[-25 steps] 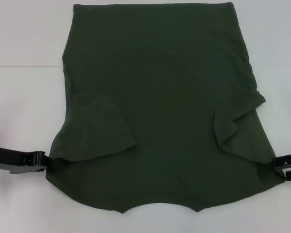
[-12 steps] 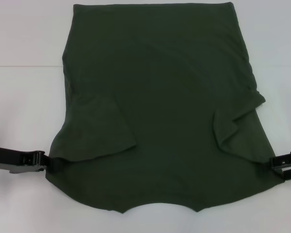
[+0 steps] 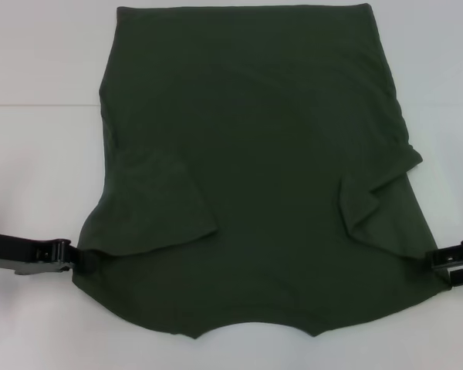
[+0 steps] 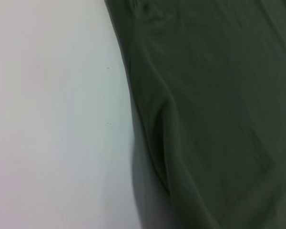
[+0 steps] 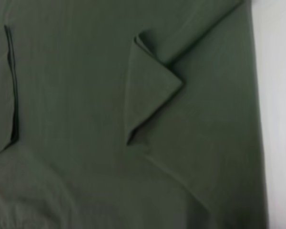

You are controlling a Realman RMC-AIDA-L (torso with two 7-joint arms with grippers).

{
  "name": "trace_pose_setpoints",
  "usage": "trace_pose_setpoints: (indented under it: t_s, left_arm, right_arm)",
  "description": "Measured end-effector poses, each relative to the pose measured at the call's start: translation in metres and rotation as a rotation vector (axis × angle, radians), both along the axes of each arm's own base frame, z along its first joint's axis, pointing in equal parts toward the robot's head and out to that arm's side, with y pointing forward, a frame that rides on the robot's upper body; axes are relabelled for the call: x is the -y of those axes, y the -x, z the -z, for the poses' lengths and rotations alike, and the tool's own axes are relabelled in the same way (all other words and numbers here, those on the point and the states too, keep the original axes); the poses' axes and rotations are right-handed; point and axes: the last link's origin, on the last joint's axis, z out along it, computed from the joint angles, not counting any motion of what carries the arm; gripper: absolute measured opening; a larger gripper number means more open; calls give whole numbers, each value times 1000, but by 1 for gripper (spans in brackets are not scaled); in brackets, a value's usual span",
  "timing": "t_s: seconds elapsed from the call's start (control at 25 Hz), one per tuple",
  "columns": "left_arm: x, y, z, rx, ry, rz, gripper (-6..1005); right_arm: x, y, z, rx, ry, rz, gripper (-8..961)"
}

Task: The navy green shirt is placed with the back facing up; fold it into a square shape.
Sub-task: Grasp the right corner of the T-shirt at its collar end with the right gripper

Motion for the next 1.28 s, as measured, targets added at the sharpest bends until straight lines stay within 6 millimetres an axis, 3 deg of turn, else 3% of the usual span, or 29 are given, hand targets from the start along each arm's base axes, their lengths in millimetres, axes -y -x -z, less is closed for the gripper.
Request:
trace_pose_setpoints:
  t_s: [0.36, 1.04, 1.28]
  left_arm:
    - [0, 0, 0, 0, -1, 1, 37]
    - [0, 0, -1, 8, -9, -4, 37]
    - [0, 0, -1, 8, -10, -3, 37]
  right_arm:
    - [0, 0, 0, 3, 2, -2, 806]
    - [-8, 28, 21, -40, 57, -59, 794]
    - [-9, 28, 21, -36, 57, -62, 790]
